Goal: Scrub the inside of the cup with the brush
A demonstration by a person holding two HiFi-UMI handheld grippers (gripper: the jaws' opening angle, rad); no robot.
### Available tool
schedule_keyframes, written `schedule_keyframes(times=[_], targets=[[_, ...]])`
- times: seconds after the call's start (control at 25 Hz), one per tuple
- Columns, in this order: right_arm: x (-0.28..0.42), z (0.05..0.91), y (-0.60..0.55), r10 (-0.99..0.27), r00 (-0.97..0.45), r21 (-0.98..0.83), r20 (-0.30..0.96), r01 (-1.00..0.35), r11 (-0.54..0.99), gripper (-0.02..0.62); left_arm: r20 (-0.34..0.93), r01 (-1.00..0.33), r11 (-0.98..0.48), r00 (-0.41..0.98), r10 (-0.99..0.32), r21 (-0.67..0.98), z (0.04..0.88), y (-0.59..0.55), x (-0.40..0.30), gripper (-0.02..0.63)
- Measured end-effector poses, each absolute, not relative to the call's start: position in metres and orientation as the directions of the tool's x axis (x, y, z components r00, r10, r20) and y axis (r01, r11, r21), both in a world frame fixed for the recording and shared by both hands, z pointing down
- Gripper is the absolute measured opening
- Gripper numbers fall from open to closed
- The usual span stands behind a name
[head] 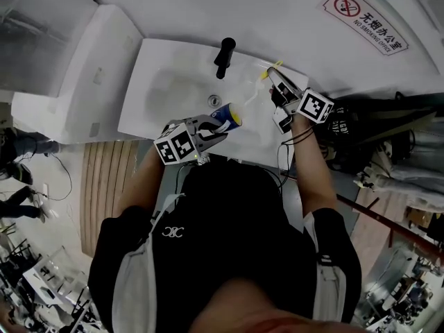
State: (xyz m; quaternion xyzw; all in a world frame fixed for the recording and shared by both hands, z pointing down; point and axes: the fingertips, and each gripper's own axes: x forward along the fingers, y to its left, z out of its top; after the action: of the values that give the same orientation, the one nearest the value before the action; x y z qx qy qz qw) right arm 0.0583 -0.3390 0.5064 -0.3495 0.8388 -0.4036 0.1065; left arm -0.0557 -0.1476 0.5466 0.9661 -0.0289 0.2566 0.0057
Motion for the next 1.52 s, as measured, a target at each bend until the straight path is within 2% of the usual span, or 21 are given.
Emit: schedule_keyframes(times=[0.16,0.36,0.68,0.92,1.08,1.52], targets=[[0.079,0.522,-0.324,-0.678,-0.726,-0.807,0.114,-0.466,0.364,0.051,0.464,-0.107,-0.993,0.883,-0.068,0.056,0.551,-0.153,-0.059,0.037],[0.099,0.525,-0.296,-0.662,-0.741,-0.822,0.111,-0.443,0.358,0.051,0.449,-0.157,-0.985,0.887,-0.106,0.076,0.552,-0.167,-0.065,0.037],[0.082,0.486,-0.241,-0.577,-0.814,-0.765,0.070,-0.415,0.493,0.051,0.482,-0.224,-0.970,0.862,-0.154,0.091,0.564,-0.192,-0.071,0.037],[0.065,0.437,-0.248,-0.635,-0.772,-0.662,-0.007,-0.473,0.582,0.051,0.501,-0.144,-0.987,0.861,-0.088,0.074,0.563,-0.181,-0.050,0.037],[0.071,0.419,-0.264,-0.716,-0.697,-0.625,-0.039,-0.542,0.562,0.051,0.479,-0.110,-0.991,0.876,-0.063,0.072,0.554,-0.176,-0.032,0.037],[0.097,0.362,-0.248,-0.773,-0.626,-0.530,-0.103,-0.623,0.576,0.050,0.431,-0.147,-0.988,0.895,-0.113,0.048,0.531,-0.189,-0.021,0.037]])
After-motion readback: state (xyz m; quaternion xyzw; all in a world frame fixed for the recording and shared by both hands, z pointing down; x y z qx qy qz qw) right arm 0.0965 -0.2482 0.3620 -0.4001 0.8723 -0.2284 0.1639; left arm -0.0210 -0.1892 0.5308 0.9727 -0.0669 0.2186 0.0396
